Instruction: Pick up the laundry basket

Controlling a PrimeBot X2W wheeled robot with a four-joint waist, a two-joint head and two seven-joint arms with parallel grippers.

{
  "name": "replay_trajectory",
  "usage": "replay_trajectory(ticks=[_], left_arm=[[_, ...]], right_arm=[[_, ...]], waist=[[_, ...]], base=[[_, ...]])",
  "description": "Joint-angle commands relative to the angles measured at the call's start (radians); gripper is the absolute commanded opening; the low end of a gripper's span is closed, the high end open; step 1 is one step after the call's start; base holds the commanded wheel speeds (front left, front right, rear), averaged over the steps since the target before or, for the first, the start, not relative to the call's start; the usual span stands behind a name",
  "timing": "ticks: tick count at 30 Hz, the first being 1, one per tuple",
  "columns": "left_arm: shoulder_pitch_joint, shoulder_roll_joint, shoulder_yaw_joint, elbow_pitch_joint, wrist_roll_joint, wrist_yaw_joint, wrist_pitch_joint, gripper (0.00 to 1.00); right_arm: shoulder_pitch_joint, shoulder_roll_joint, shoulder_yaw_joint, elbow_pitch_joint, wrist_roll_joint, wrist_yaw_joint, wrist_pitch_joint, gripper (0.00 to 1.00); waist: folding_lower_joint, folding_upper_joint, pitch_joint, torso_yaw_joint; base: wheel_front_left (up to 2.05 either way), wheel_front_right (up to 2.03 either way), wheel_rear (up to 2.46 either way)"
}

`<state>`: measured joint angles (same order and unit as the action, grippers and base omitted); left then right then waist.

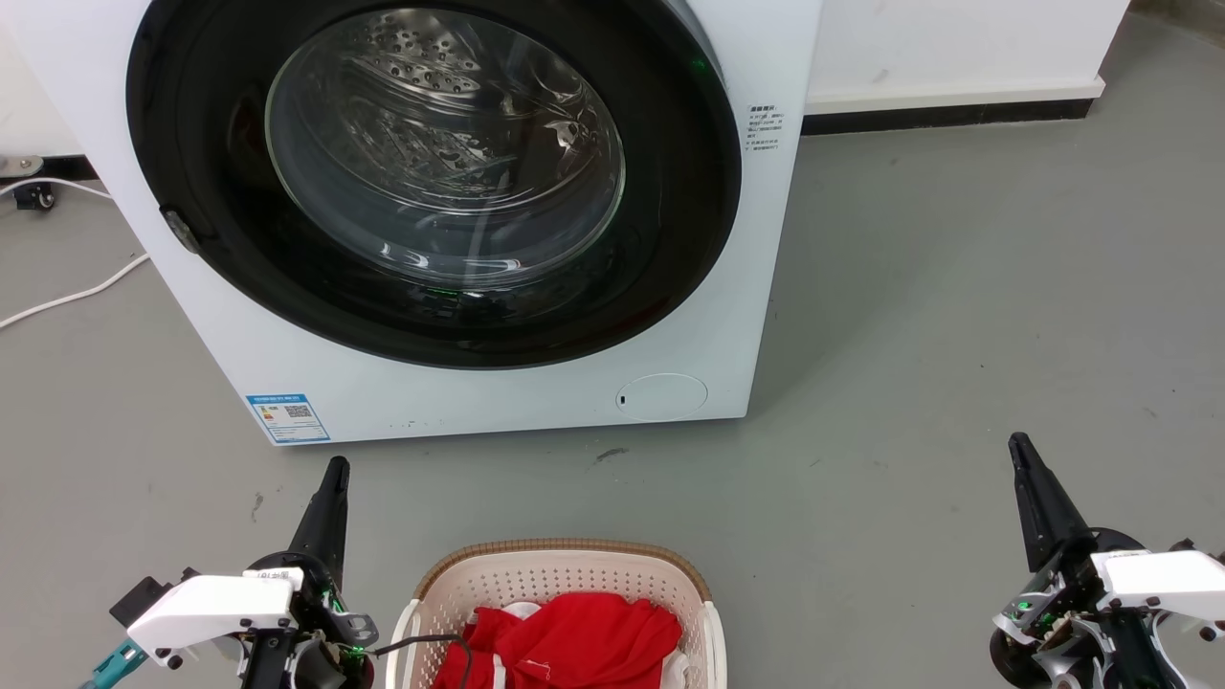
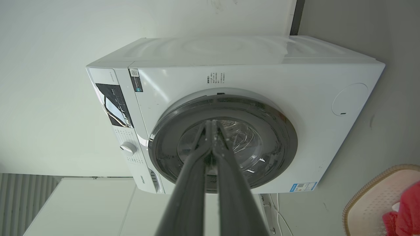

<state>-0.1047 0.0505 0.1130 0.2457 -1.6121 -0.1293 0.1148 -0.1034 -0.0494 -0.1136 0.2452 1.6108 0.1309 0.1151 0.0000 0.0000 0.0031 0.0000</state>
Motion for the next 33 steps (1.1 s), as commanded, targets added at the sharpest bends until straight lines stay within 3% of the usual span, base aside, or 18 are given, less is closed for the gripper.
replay_trajectory(ticks=[1, 26, 27, 33], left_arm=[[-0.008, -0.001, 0.002, 0.0, -0.002, -0.004, 0.002, 0.0], [-0.008, -0.001, 0.002, 0.0, -0.002, -0.004, 0.002, 0.0], [0.004, -0.001, -0.001, 0.007, 0.0, 0.0, -0.001, 1.0], [0.017, -0.003, -0.011, 0.007, 0.02, 0.0, -0.024, 1.0]], right_arm=[[-0.011, -0.002, -0.001, 0.001, 0.004, 0.0, 0.001, 0.0], [-0.011, -0.002, -0.001, 0.001, 0.004, 0.0, 0.001, 0.0], [0.004, 0.0, 0.001, 0.006, 0.0, 0.0, -0.001, 1.0], [0.021, 0.001, 0.001, 0.013, -0.023, 0.0, -0.024, 1.0]], waist=[[0.0, 0.0, 0.0, 0.0], [0.0, 0.0, 0.0, 0.0], [0.0, 0.0, 0.0, 0.0], [0.0001, 0.0, 0.001, 0.0]], base=[[0.0, 0.0, 0.0], [0.0, 0.0, 0.0], [0.0, 0.0, 0.0], [0.0, 0.0, 0.0]])
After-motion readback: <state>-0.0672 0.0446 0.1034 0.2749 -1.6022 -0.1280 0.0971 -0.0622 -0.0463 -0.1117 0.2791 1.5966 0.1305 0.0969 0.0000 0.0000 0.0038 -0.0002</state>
